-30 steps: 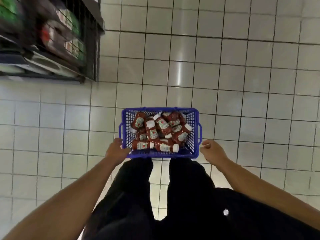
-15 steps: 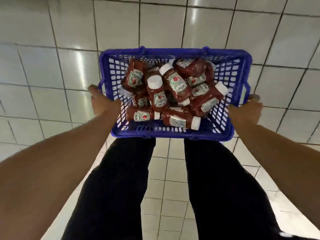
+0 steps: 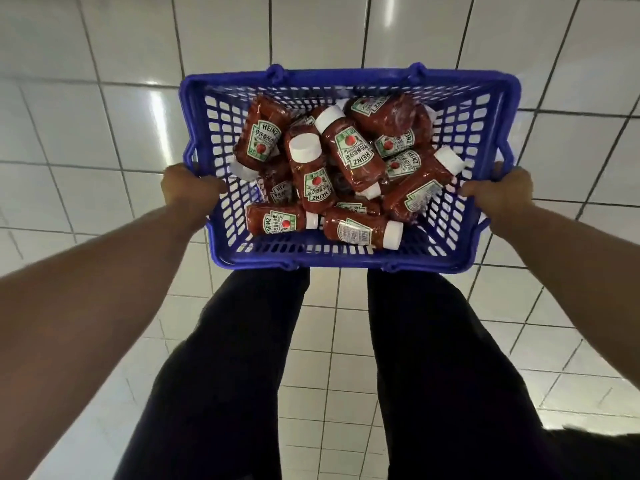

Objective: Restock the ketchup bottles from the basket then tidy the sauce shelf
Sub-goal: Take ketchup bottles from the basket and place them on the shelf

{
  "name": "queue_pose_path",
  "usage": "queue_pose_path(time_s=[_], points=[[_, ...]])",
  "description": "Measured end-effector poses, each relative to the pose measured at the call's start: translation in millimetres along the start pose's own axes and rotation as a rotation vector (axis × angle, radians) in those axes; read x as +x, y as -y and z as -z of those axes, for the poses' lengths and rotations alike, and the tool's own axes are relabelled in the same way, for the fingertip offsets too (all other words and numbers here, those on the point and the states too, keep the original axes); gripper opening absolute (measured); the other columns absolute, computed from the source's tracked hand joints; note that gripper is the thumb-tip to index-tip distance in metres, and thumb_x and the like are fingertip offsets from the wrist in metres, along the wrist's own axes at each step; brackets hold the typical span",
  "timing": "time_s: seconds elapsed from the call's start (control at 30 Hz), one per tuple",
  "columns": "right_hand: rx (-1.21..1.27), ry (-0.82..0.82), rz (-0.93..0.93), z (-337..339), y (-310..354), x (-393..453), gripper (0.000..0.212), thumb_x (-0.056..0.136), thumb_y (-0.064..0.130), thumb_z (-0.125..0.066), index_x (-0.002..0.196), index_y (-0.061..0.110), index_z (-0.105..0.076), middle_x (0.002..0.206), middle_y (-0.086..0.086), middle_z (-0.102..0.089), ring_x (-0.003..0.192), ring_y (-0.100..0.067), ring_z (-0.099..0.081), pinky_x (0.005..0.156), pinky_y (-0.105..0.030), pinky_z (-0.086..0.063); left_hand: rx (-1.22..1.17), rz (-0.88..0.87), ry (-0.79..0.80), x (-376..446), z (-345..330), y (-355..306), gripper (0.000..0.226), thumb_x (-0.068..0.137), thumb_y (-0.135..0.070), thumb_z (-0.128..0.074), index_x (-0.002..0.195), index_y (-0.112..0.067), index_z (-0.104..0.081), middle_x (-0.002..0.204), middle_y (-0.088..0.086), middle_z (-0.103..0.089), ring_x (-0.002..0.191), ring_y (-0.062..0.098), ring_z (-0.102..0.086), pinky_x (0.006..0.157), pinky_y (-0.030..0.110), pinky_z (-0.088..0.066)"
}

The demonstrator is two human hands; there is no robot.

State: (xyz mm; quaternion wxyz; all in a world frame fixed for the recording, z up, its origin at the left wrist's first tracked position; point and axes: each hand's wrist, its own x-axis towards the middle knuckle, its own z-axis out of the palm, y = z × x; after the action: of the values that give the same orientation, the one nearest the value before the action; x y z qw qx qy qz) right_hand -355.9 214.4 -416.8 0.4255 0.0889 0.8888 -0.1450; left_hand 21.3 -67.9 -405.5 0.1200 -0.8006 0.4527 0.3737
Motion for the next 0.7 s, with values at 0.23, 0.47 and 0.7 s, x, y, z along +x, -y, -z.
queue_pose_path(time_s=[0.23,0.47,0.7], points=[[0.095,-0.064,0.031,65.5,10.7,-50.3,0.050,0.056,0.014,-0.082,0.103,0.003,-0.068,0.095,-0.012,-0.075,0.079,-0.026,-0.072,0.070,-0.042,-0.062,-0.050,-0.089,-0.006,-66.5,48.8,-36.0,0.042,0.045,-0.018,-0.080,0.086,-0.018,-0.074,0.073,-0.007,-0.074,0.057,0.010,-0.071,0.054,0.030,-0.059],[0.142,-0.077,0.115,217.6,55.4,-161.7,0.043,0.055,0.017,-0.080,0.093,0.001,-0.067,0.077,-0.001,-0.067,0.065,-0.017,-0.062,0.058,-0.031,-0.052,-0.162,-0.210,-0.006,-237.4,153.5,-94.1,0.031,0.040,-0.014,-0.075,0.065,-0.034,-0.075,0.063,-0.015,-0.072,0.053,0.005,-0.069,0.042,0.019,-0.051],[0.174,-0.111,0.218,336.9,111.4,-245.8,0.025,0.049,0.023,-0.077,0.068,0.014,-0.062,0.061,0.005,-0.059,0.055,-0.014,-0.053,0.053,-0.030,-0.044,-0.222,-0.227,-0.042,-345.6,228.7,-147.3,0.029,0.043,-0.011,-0.073,0.068,-0.024,-0.071,0.070,-0.006,-0.073,0.064,0.014,-0.073,0.055,0.030,-0.059]])
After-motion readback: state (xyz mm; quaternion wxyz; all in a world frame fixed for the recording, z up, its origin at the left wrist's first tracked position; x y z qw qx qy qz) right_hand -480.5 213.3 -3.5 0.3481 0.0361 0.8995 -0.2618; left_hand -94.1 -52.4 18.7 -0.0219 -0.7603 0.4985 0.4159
